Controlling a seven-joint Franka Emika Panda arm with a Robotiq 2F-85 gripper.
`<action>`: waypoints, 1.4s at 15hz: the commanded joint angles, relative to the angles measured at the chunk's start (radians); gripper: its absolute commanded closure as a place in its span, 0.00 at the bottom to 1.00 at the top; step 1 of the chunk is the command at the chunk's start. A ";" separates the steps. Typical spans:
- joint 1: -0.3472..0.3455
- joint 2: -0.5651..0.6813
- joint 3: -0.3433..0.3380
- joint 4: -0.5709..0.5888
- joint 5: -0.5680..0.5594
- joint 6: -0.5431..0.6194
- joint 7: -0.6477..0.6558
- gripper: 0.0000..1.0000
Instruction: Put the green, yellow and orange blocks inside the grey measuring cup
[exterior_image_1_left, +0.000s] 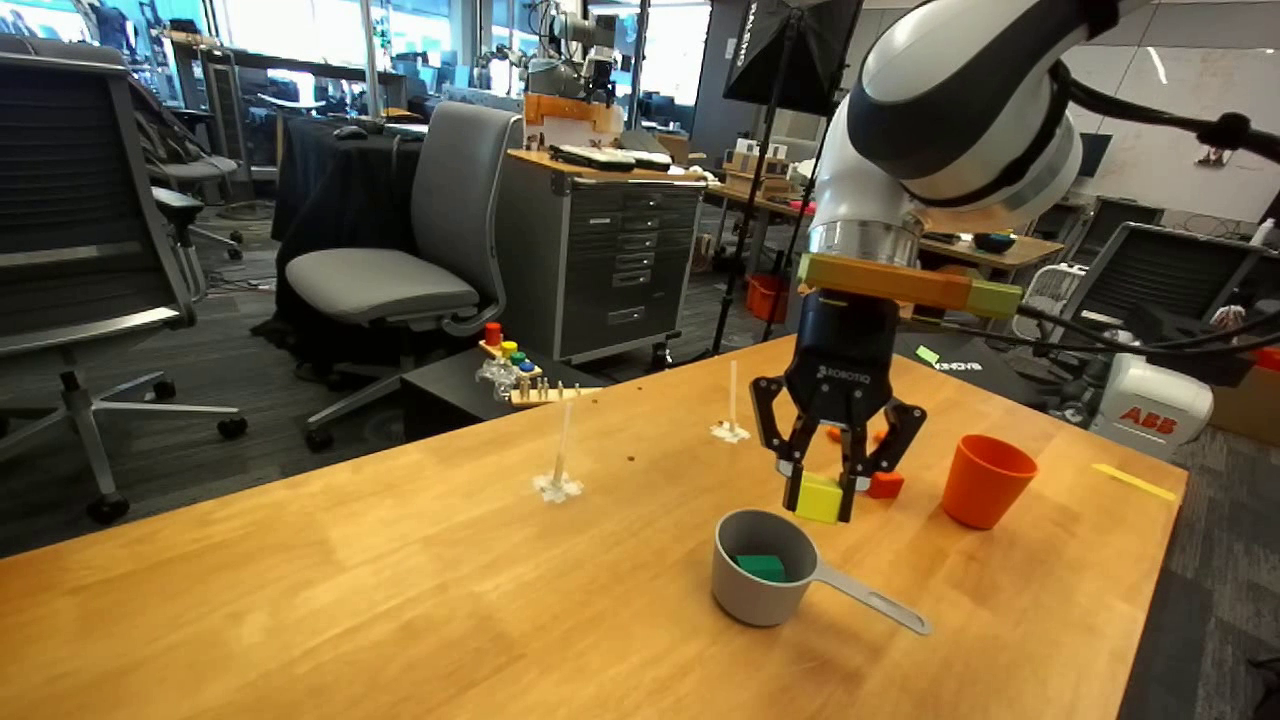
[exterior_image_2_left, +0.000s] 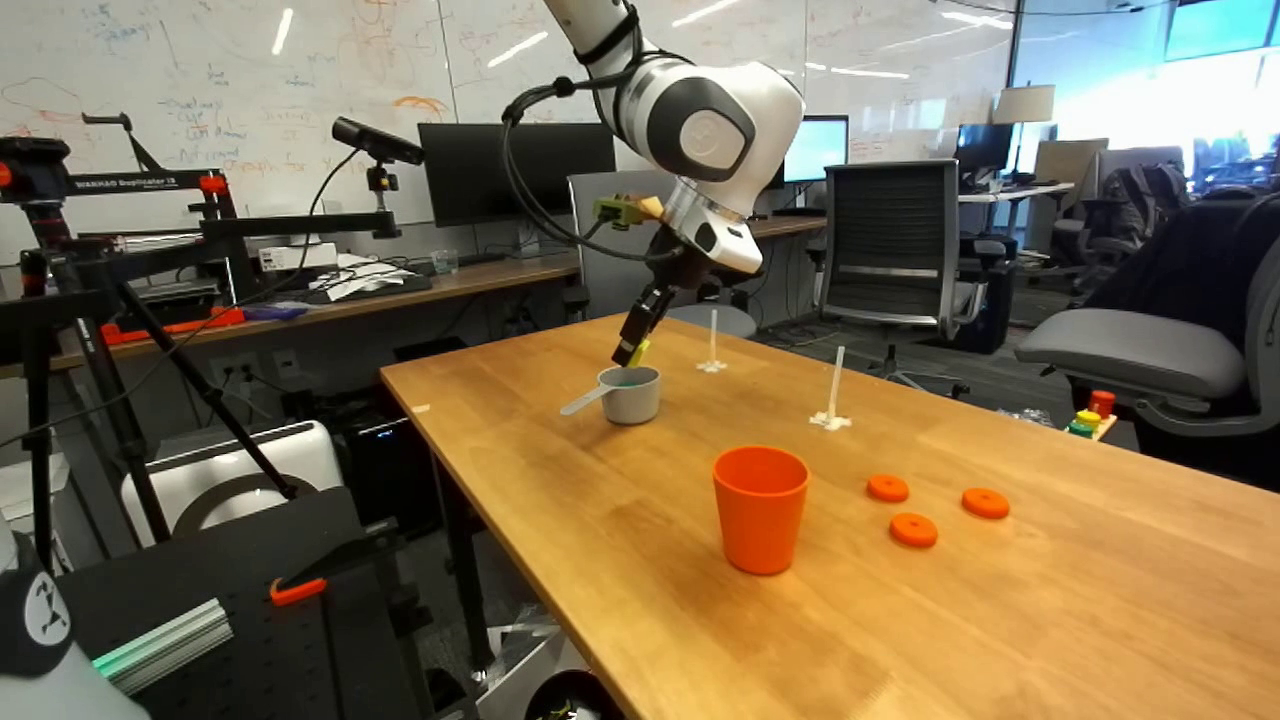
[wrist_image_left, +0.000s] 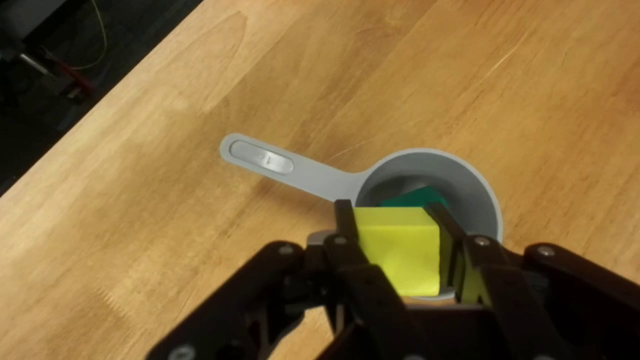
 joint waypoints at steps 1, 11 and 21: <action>0.012 0.004 -0.003 0.005 0.001 0.030 -0.024 0.86; 0.031 0.070 0.010 0.044 0.009 0.071 -0.031 0.36; 0.019 -0.026 -0.061 0.028 -0.065 0.080 0.012 0.00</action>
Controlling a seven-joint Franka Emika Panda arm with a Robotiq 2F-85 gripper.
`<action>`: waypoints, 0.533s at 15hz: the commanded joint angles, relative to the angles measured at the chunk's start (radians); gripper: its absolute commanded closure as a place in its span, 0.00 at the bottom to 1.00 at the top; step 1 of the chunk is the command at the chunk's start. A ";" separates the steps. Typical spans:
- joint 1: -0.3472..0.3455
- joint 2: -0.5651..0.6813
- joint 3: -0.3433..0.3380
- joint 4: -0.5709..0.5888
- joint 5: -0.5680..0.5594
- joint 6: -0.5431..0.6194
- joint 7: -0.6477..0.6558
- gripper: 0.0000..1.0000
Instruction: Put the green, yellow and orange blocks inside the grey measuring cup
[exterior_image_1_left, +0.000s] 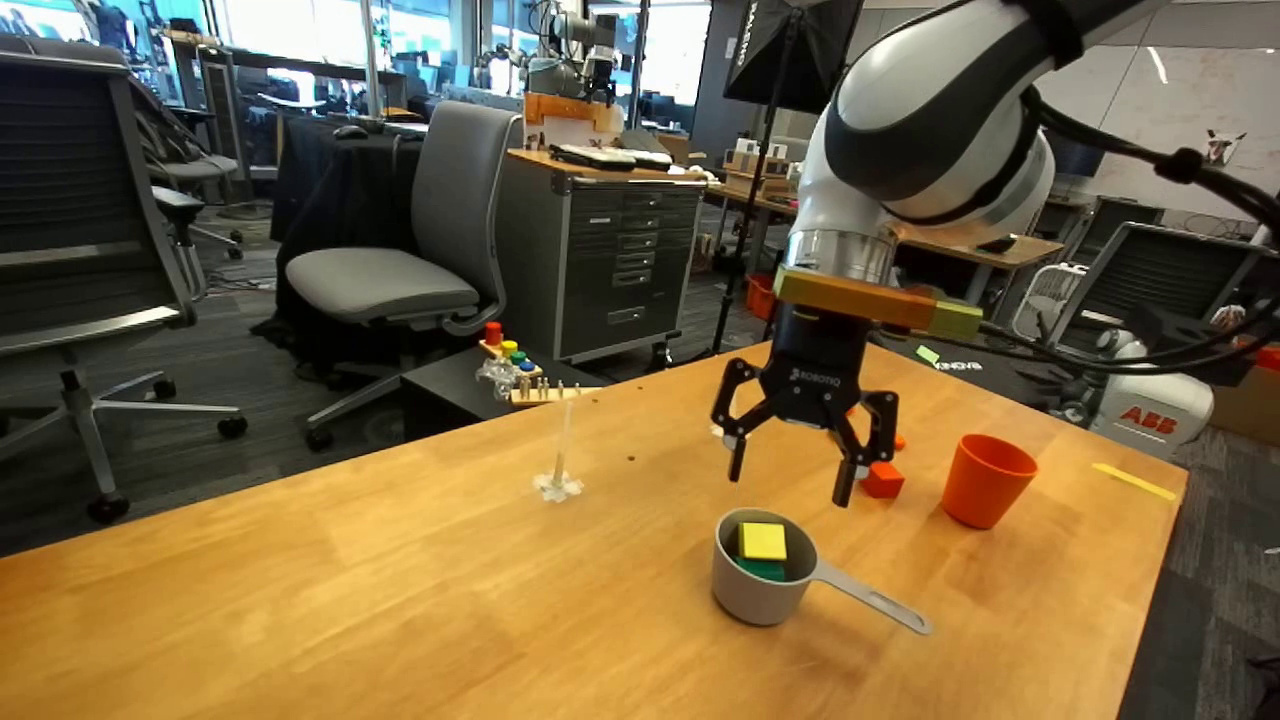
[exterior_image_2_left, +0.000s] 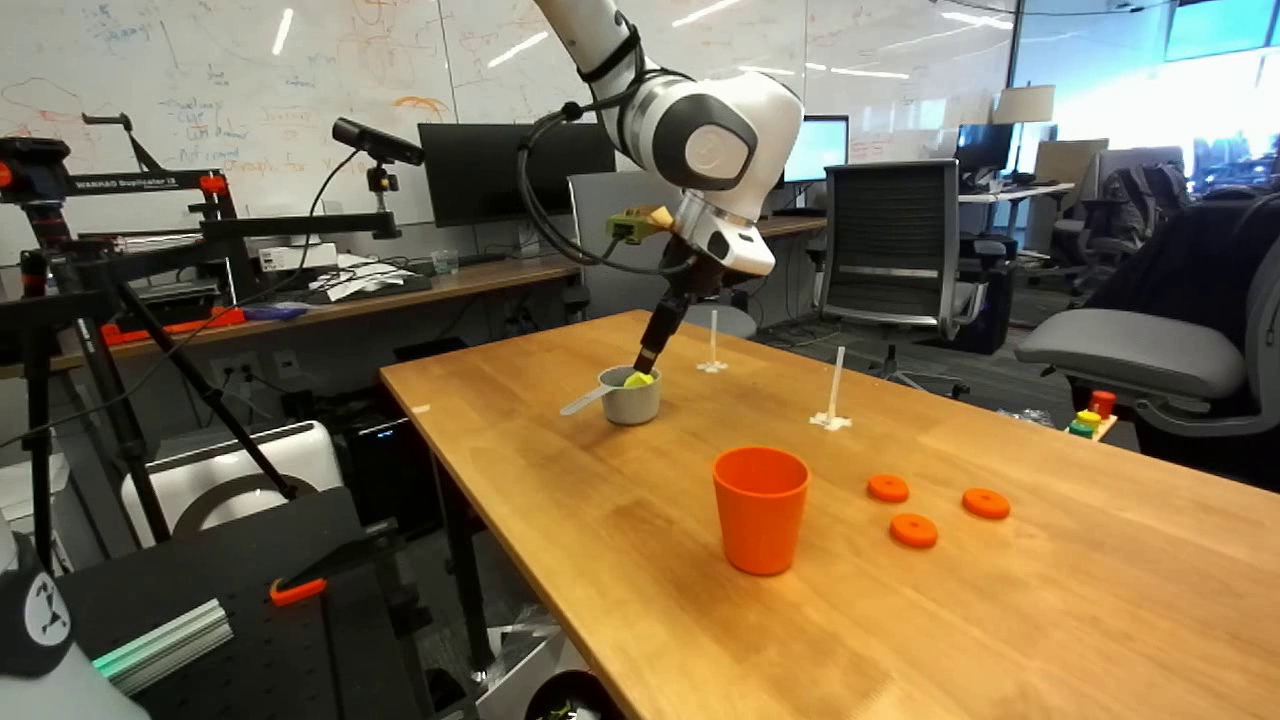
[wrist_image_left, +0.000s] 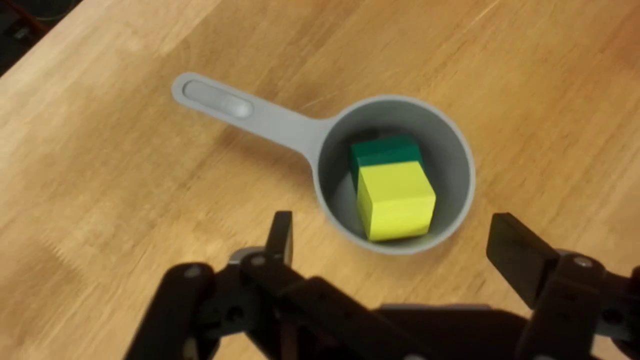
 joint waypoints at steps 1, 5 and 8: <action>-0.017 -0.084 -0.050 -0.015 -0.051 -0.004 0.031 0.00; -0.055 -0.090 -0.099 0.007 -0.101 -0.005 0.037 0.00; -0.076 -0.053 -0.127 0.026 -0.136 0.012 0.037 0.00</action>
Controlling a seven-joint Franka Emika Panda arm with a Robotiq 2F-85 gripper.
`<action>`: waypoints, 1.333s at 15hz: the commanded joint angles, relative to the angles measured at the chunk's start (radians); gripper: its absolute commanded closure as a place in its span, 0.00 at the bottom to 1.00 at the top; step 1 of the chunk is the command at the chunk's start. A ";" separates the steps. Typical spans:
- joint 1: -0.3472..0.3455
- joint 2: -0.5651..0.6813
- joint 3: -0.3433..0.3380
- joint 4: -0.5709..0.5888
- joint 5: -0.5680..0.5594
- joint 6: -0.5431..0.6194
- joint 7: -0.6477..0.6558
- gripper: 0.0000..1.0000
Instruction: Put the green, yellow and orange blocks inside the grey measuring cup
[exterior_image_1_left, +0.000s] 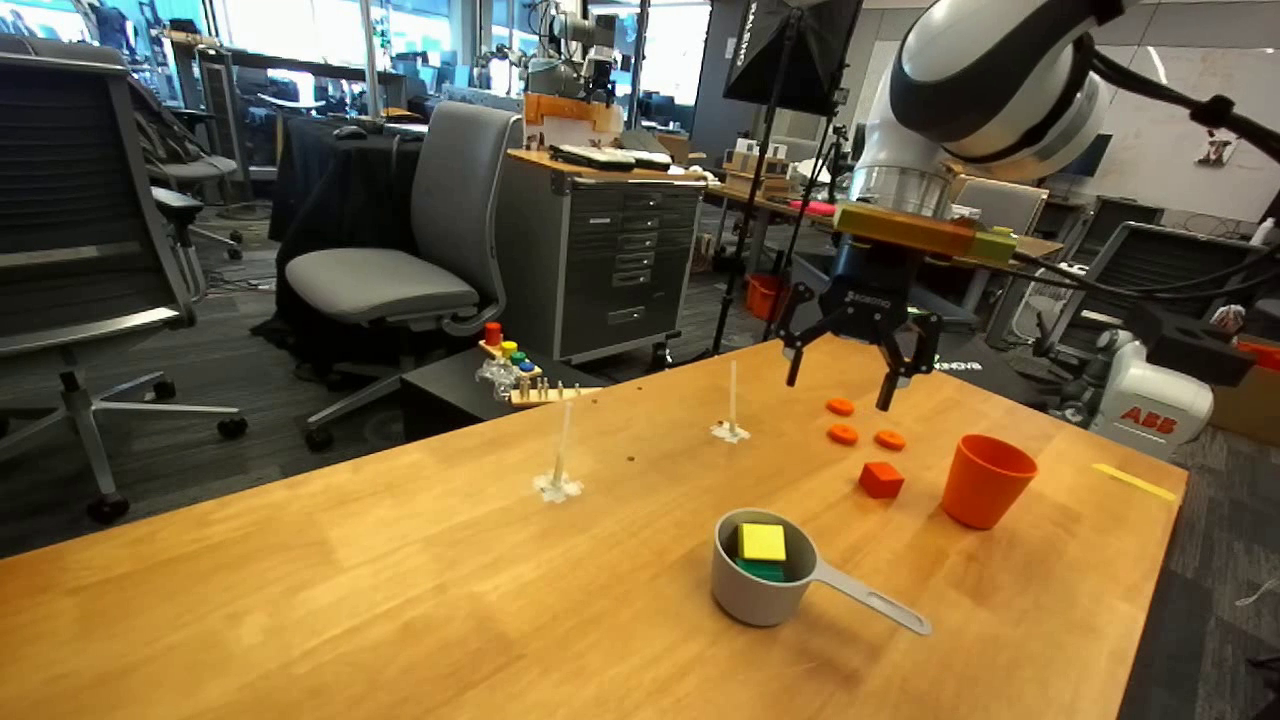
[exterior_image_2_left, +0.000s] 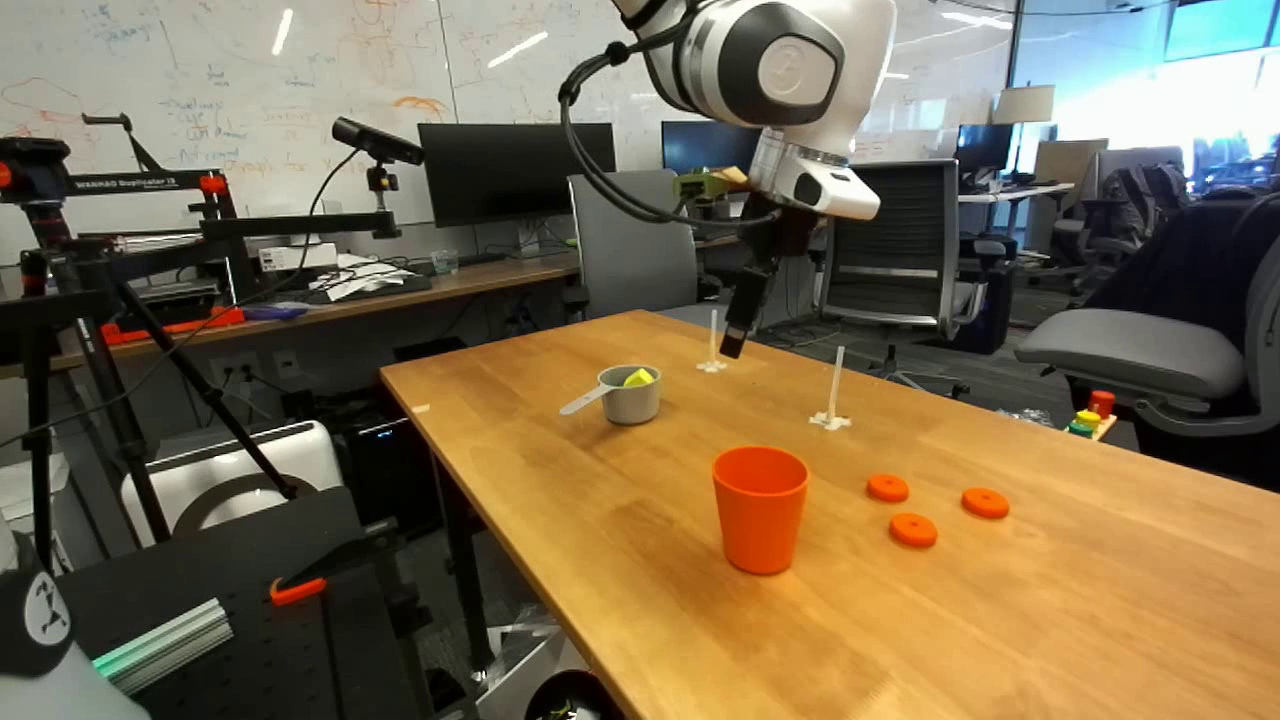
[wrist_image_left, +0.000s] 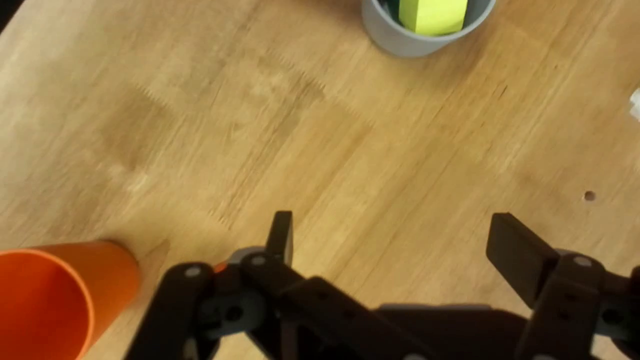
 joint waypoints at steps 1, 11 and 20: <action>-0.018 0.044 -0.029 0.029 -0.062 0.024 0.021 0.00; -0.074 0.183 -0.075 0.099 -0.108 -0.008 0.017 0.00; -0.046 0.177 -0.092 0.098 -0.285 -0.220 -0.028 0.00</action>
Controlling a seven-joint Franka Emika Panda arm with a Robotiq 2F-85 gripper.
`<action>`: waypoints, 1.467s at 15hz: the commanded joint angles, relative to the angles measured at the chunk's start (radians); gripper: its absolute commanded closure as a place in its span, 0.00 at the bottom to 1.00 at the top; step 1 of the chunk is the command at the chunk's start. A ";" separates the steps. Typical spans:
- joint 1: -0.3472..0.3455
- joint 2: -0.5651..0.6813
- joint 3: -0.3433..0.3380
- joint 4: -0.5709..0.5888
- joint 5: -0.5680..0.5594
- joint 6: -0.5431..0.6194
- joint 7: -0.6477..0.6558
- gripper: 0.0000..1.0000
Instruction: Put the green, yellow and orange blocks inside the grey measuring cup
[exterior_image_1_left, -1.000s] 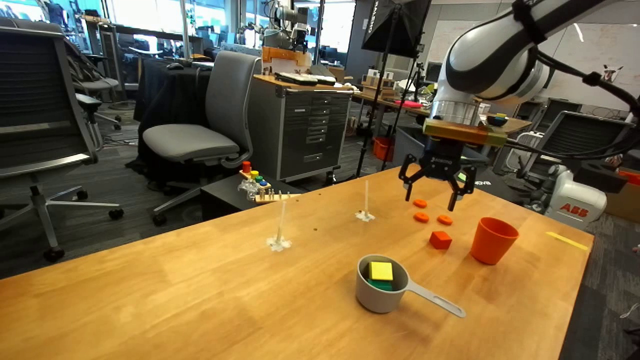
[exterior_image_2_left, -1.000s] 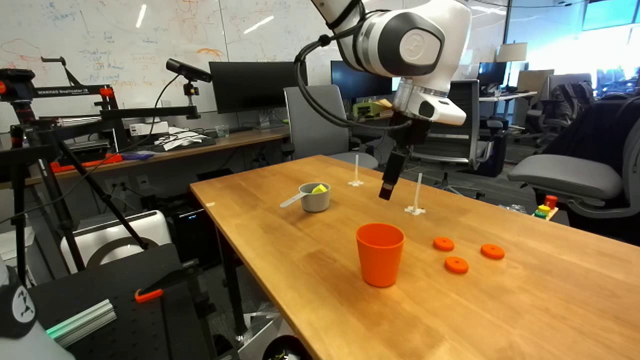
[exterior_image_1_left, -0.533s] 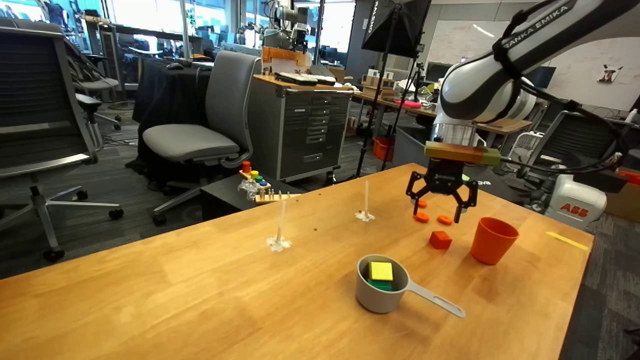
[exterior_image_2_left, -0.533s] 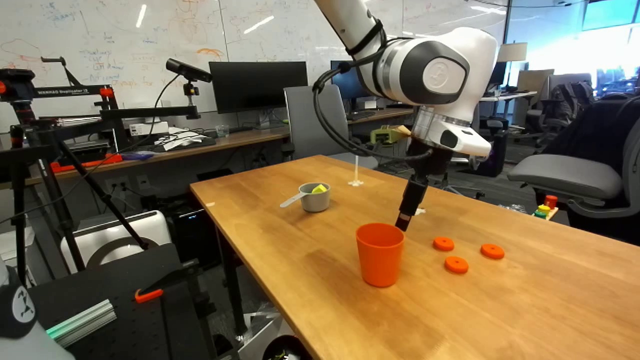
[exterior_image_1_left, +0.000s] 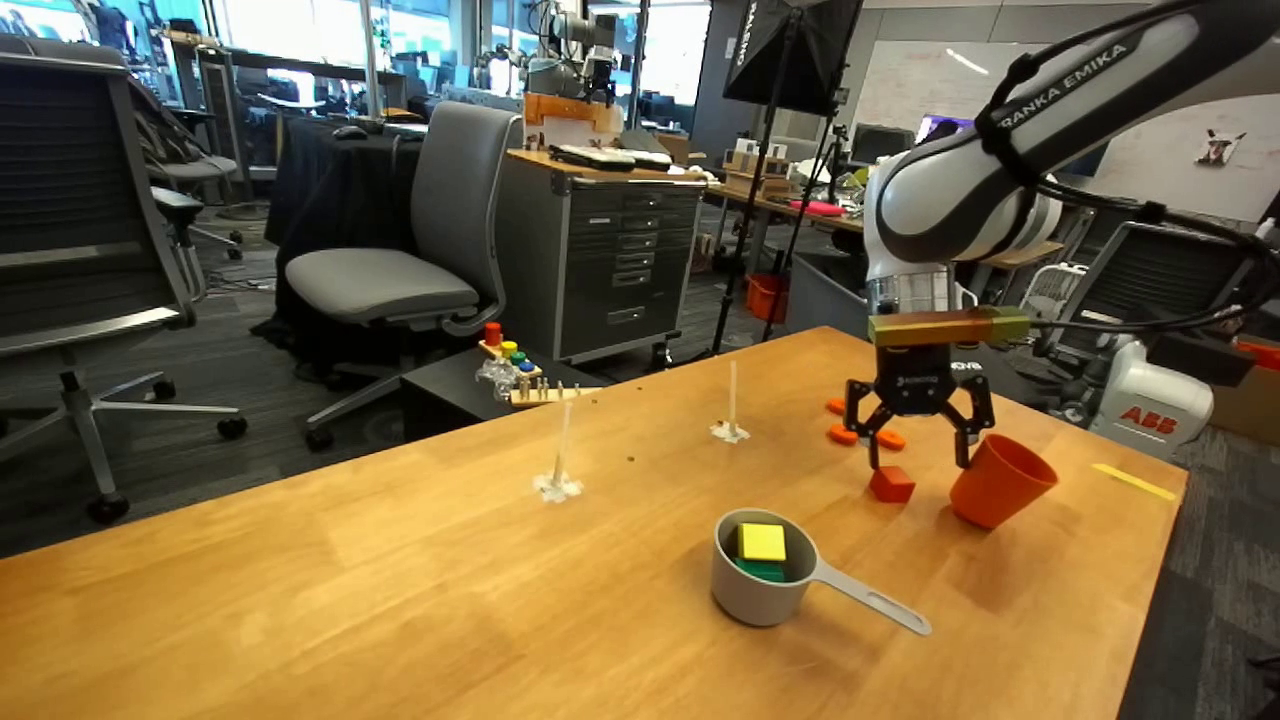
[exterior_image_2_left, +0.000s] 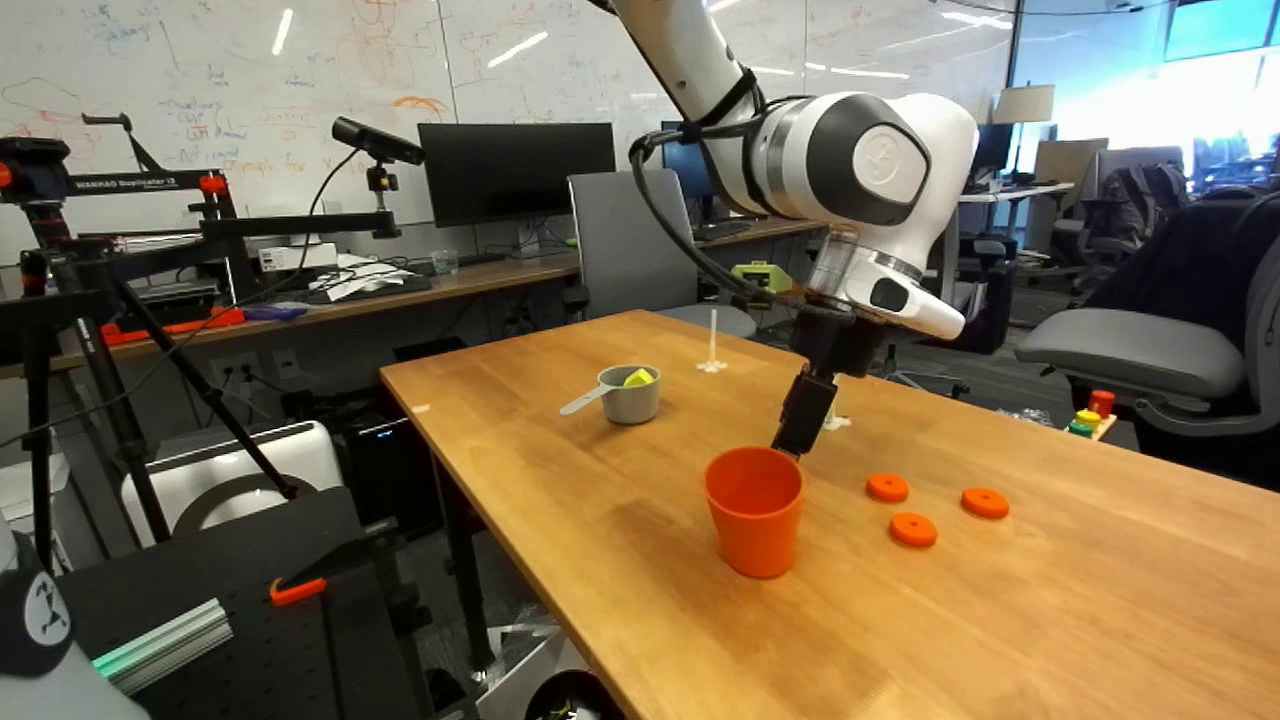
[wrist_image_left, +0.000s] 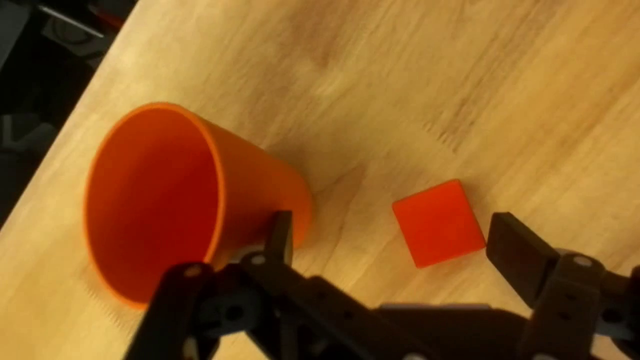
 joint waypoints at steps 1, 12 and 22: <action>0.025 -0.011 -0.025 0.027 -0.094 -0.053 -0.008 0.00; 0.010 0.026 -0.008 0.090 -0.136 -0.038 -0.029 0.00; 0.024 0.111 -0.005 0.235 -0.136 -0.055 -0.099 0.00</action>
